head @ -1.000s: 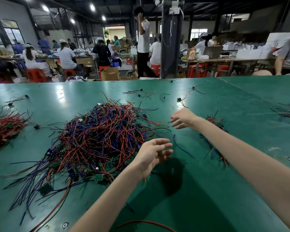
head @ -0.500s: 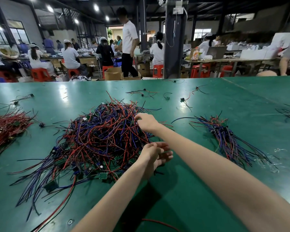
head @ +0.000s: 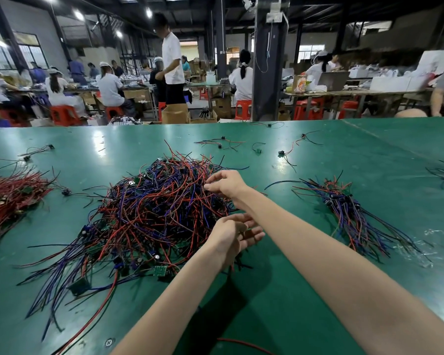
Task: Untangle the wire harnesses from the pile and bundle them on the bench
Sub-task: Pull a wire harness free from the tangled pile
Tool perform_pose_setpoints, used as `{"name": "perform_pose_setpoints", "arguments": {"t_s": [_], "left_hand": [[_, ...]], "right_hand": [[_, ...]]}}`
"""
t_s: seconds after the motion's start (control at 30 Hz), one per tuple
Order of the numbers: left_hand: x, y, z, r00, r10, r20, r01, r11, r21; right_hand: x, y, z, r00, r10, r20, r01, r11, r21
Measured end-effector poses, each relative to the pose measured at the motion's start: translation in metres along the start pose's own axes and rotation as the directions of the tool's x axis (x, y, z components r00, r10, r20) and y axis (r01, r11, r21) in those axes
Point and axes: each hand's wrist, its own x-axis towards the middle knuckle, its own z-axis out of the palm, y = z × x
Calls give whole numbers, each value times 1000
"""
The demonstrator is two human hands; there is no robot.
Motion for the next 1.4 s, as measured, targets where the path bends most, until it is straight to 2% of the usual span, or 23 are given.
{"name": "perform_pose_setpoints", "arguments": {"t_s": [0.1,0.17,0.2,0.27,0.33,0.4,0.47,0.57,0.67,0.77,0.93,1.1,1.3,1.4], "left_hand": [[1,2,-4,1000,0,21,0,1000,-7],[3,3,-5,999,-1,32,2,1000,-28],[4,5,-5,1000,-3,25,4,999,-36],[4,6,-4,1000,-6,-3,6,999,-40],[4,6,-4,1000,7,-16,-8,999,-49],[3,6,-6,999,30,-30,-33,997,-76],[4,6,-5,996,70,-58,-77,988,-131],[6,6,-2,982,163,-95,-178,967,-183],[7,4,-5,978,207,-23,-208,955,-210],[4,1,-5,982,172,83,-163,981,-105],[1,-8,-2,982,155,108,-163,984,76],[1,-8,-3,989,116,92,-125,986,107],[1,-10,1,993,53,109,-61,996,70],[0,-13,4,992,38,122,-59,984,167]], "right_hand": [[-2,-12,4,1000,29,9,-30,971,238],[0,-25,-1,999,11,-42,7,909,418],[0,-33,-6,997,4,-81,41,839,543],[-1,-47,-20,990,9,-142,104,634,767],[-6,-54,-37,988,30,-154,121,479,870],[-14,-54,-55,992,29,-124,103,384,918],[-23,-47,-69,997,31,-64,49,353,934],[-40,-22,-82,995,50,85,-98,457,884],[-56,8,-87,977,67,202,-204,566,799],[-65,28,-89,972,82,220,-224,611,760],[-77,45,-94,965,64,255,-235,639,732],[-83,48,-97,969,46,244,-217,634,742],[-90,56,-98,995,68,72,-98,795,598],[-91,57,-92,998,60,21,-63,879,473]]}}
